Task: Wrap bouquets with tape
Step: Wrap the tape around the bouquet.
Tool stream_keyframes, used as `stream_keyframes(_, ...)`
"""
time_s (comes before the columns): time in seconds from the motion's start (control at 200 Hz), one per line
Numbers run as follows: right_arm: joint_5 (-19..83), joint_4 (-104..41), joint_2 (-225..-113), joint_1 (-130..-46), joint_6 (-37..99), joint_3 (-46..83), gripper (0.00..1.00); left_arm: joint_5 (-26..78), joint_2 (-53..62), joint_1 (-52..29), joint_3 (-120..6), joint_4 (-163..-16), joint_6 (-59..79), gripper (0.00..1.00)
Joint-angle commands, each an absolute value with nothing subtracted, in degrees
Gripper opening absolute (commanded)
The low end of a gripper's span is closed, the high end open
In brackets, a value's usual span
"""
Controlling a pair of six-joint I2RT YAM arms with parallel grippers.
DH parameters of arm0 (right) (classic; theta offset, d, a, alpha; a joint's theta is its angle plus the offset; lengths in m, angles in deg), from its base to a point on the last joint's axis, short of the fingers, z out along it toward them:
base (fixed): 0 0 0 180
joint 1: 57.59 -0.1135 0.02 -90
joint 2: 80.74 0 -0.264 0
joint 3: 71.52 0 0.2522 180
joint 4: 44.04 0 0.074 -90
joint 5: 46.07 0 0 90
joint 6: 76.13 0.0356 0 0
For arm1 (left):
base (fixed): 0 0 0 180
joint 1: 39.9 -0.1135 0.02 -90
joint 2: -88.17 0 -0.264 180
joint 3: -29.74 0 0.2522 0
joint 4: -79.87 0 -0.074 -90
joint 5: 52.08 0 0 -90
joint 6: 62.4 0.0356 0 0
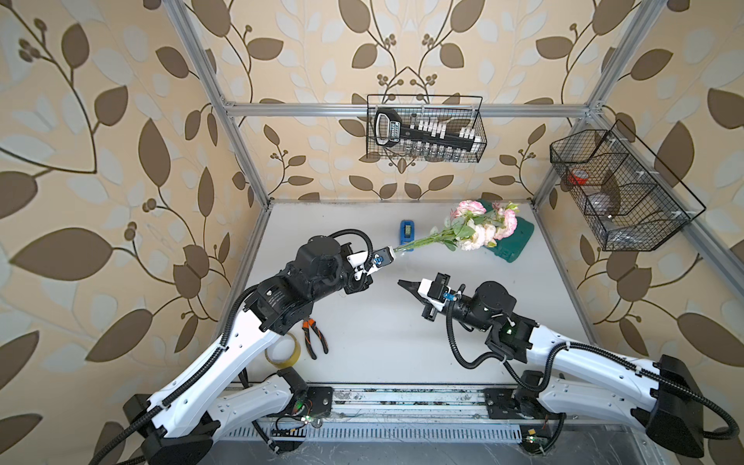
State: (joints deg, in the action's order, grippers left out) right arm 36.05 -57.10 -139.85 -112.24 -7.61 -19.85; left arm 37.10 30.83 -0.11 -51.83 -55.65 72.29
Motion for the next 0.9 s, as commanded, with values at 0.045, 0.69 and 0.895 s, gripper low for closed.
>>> stream_keyframes(0.045,41.53,-46.45,-138.42,-112.77,-11.93,-14.82,0.00,40.13,30.17,0.18,-53.71,-55.32,75.82,0.00)
stream_keyframes(0.69,36.96,-44.10,-132.85,-110.37,-4.17,-15.40,0.60,34.91,35.36,0.25,-50.44,-60.76,74.48,0.00)
stream_keyframes(0.895,40.55,-46.15,-133.29,-110.33,-0.10,-18.59,0.64,30.64,37.14,0.19,-51.51,-59.92,72.78,0.00)
